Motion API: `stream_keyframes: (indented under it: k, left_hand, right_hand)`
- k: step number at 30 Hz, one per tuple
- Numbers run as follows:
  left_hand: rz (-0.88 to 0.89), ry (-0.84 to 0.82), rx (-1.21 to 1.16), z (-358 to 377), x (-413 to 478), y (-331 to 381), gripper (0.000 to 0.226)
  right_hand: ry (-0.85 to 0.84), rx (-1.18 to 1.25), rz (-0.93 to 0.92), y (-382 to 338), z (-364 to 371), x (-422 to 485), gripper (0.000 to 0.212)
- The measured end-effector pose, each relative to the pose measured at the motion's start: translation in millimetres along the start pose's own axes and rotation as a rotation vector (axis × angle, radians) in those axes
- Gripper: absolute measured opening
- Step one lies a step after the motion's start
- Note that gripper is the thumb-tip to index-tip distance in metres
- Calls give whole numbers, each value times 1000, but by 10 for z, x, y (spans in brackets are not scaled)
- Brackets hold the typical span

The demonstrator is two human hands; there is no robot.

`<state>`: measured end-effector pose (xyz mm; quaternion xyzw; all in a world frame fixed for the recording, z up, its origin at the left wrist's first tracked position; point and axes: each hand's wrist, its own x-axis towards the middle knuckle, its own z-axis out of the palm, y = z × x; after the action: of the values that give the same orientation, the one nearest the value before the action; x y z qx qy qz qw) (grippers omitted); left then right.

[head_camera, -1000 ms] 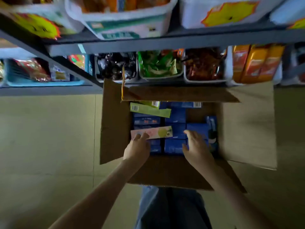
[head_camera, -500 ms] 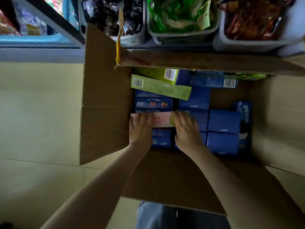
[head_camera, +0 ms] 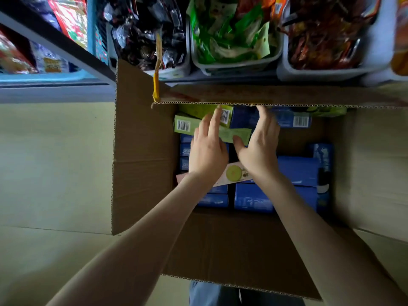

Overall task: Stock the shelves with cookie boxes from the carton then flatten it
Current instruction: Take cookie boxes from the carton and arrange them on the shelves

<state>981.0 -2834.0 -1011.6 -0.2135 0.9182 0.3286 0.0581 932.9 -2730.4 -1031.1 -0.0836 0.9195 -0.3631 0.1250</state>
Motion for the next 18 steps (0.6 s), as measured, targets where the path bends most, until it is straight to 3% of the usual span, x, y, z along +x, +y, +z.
stream_keyframes:
  k: [4,10,12,14,18]
  left_hand:
    - [50,30,-15,-110,248,198,79]
    - [72,-44,17,-237,545,127,80]
    - [53,-58,77,-311,573,16,78]
    - [34,-114,128,-376,561,-86,78]
    - [-43,-363,214,-431,404,-132,81]
  right_hand:
    - [9,192,63,-109,-161,166,82]
    - [-240,376,407,-130,124,462,94]
    - [-289,362,425,-136,220,490,80]
    - [-234,361,413,-171,218,483,65]
    - [-198,530,550,-279,-59,317,43]
